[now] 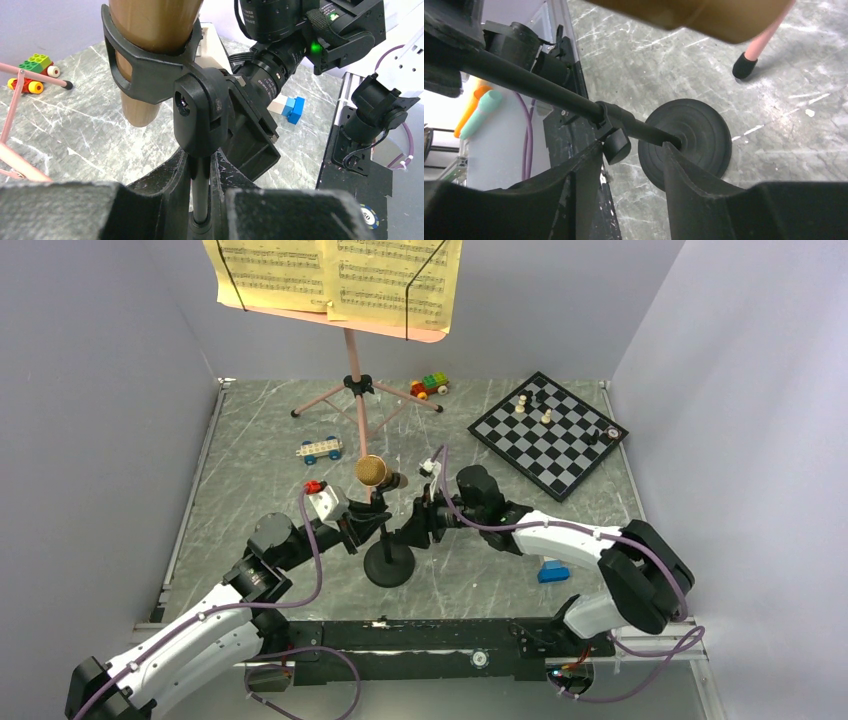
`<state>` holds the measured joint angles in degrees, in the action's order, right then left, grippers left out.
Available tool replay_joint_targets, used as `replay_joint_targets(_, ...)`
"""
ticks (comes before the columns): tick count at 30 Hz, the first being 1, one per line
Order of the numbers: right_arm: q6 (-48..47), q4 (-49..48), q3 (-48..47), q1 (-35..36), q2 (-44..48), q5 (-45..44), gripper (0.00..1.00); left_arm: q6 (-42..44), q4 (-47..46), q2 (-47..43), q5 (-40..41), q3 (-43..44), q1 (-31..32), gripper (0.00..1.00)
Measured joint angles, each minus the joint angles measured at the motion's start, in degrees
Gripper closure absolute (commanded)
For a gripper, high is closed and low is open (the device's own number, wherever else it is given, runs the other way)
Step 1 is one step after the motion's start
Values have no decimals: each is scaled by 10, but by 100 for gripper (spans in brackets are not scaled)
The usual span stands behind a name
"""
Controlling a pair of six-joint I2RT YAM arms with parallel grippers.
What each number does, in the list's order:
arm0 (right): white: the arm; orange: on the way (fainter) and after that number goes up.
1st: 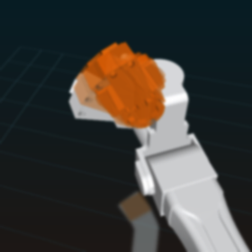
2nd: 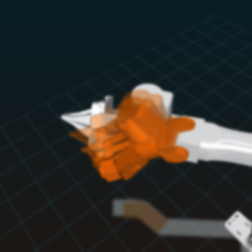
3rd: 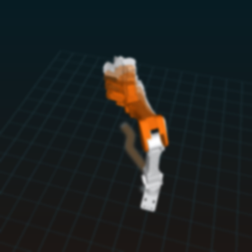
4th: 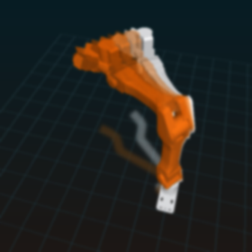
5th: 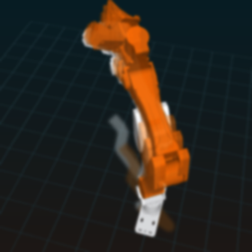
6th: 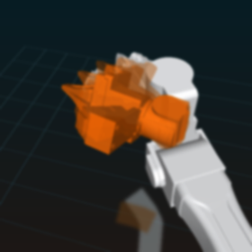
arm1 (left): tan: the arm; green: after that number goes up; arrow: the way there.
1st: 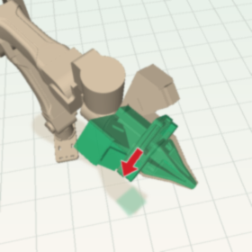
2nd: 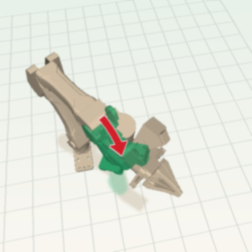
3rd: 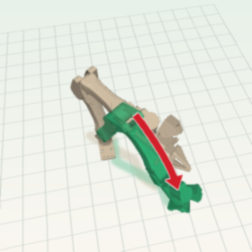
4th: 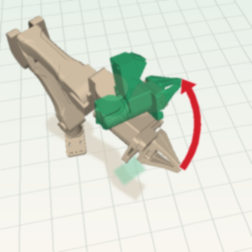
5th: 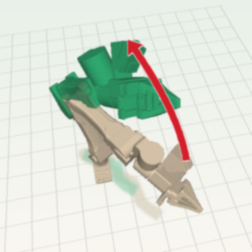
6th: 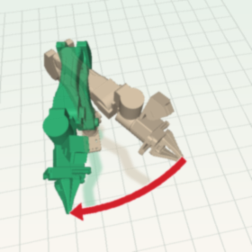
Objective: Pack up the instrument practice props
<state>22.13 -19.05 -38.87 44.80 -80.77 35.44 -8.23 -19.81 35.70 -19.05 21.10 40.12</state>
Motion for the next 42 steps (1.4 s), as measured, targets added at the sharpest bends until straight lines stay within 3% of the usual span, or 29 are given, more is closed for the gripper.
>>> replay_joint_targets(4,7,-7,-13,-1,-17,22,67,0,0,0,3,0,0,100)
replay_joint_targets(8,12,-11,-19,-1,-25,42,93,0,2,-1,7,0,0,100)
replay_joint_targets(10,15,-12,-19,-2,-28,47,100,0,5,-3,9,0,0,100)
replay_joint_targets(14,9,-15,-12,4,-20,29,100,0,7,-4,10,0,0,100)
replay_joint_targets(23,-120,-81,71,94,64,-181,100,-3,1,5,11,0,6,100)
replay_joint_targets(33,-362,-177,110,237,56,-445,100,-5,-6,13,31,0,5,100)
replay_joint_targets(42,-615,-288,103,333,-37,-640,100,-9,-10,17,54,0,5,100)
